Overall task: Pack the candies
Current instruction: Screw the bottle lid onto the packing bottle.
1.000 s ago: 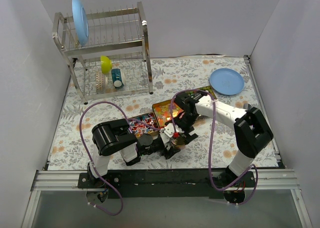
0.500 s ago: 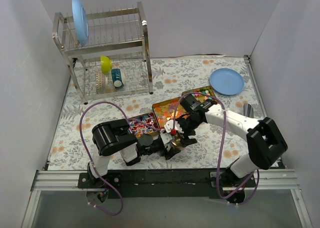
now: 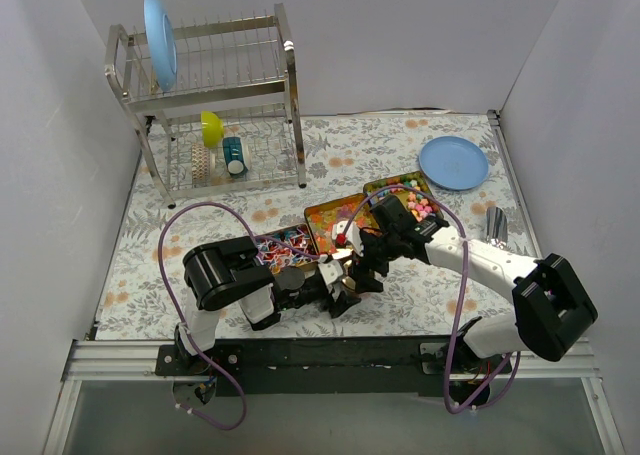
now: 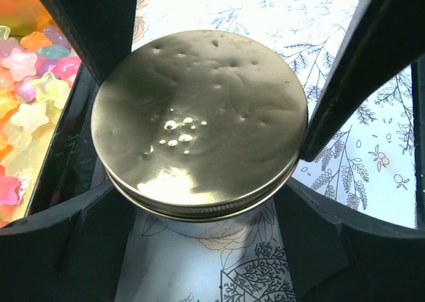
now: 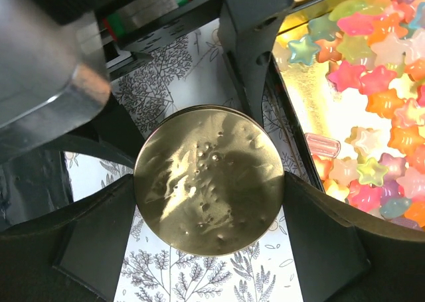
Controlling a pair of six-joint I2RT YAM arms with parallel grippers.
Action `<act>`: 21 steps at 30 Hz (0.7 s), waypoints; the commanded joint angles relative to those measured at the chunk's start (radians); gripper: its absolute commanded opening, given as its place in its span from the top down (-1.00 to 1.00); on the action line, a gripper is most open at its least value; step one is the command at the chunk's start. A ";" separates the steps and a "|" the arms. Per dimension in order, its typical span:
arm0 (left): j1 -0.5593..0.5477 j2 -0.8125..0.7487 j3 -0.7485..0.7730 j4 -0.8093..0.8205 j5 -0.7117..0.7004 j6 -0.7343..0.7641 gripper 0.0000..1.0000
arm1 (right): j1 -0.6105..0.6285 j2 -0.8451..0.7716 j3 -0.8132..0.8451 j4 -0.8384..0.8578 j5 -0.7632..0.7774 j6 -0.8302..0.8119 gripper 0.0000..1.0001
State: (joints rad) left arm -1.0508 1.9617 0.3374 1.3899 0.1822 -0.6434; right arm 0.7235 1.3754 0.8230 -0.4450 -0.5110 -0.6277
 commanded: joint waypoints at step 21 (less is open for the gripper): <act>-0.008 0.039 -0.020 -0.147 -0.043 0.028 1.00 | -0.179 -0.084 0.201 -0.458 -0.059 -0.107 -0.96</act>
State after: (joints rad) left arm -1.0622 1.9621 0.3405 1.3849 0.1635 -0.6167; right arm 0.6132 1.3067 0.9348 -0.7238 -0.4660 -0.5575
